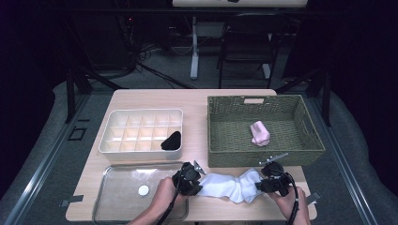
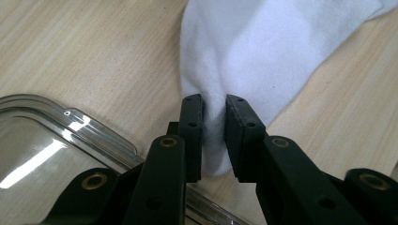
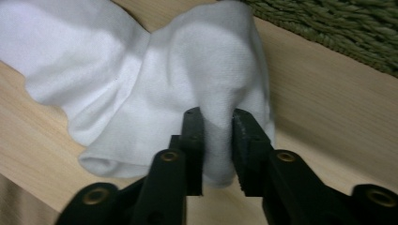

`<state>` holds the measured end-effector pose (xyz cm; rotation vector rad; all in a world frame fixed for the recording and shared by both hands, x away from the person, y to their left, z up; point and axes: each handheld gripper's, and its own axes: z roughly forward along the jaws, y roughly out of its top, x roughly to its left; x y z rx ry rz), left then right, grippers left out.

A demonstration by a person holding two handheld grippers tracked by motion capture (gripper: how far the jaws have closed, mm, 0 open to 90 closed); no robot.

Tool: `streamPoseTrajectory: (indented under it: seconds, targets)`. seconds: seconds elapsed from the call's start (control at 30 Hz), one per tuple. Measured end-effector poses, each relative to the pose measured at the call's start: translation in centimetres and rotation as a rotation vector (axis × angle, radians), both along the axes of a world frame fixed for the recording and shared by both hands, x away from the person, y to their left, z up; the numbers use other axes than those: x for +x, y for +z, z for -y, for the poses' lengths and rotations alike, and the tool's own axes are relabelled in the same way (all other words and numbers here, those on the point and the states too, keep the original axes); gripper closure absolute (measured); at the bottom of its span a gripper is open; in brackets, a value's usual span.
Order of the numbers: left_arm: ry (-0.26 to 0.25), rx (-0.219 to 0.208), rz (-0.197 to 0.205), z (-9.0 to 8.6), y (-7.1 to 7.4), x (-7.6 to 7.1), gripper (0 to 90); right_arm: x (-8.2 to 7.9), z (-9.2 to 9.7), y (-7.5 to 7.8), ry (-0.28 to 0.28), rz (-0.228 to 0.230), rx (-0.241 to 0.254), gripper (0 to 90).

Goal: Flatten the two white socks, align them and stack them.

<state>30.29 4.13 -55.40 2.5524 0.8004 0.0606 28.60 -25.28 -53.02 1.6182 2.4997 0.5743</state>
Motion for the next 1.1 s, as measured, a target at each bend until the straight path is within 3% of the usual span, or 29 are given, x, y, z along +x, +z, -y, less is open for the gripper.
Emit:
streamPoseTrajectory:
  seconds: [0.07,0.33,0.4,0.5,0.57,0.67,0.9,0.93,1.0,1.1]
  targets:
    - [-0.004,-0.010,-0.007,0.1,0.0,-0.1,78.2,-0.1,0.1,0.4,0.008,0.009,-0.032,79.9]
    - [-0.024,-0.053,-0.022,0.8,0.0,-0.5,78.8,-1.5,-0.9,2.9,0.000,0.131,-0.144,80.0]
    - [-0.026,-0.057,-0.031,0.8,0.1,-0.4,78.8,-1.6,-1.5,2.8,0.021,0.130,-0.138,79.7]
    - [-0.024,-0.059,-0.032,0.7,0.2,-0.4,78.7,-1.4,-2.3,2.0,0.059,0.092,-0.090,79.0]
    - [-0.022,-0.061,-0.035,0.6,0.2,-0.3,78.7,-1.2,-2.5,1.5,0.060,0.084,-0.077,78.6]
    - [-0.023,-0.061,-0.038,0.6,0.2,-0.3,78.6,-0.7,-2.4,0.7,0.057,0.055,-0.011,78.3]
    - [-0.020,-0.044,-0.053,0.4,0.1,-0.2,78.7,-0.1,-1.5,0.2,0.030,0.036,-0.036,78.2]
    - [-0.017,-0.043,-0.051,0.3,0.1,-0.2,78.7,-0.2,-1.5,0.0,0.006,0.049,-0.041,78.2]
    - [-0.015,-0.043,-0.053,0.2,0.1,-0.1,78.7,0.0,-1.2,-0.1,0.016,0.024,-0.077,78.2]
    - [-0.007,-0.045,-0.051,0.1,0.1,0.0,78.7,0.1,-0.9,-0.1,0.005,0.022,-0.114,78.2]
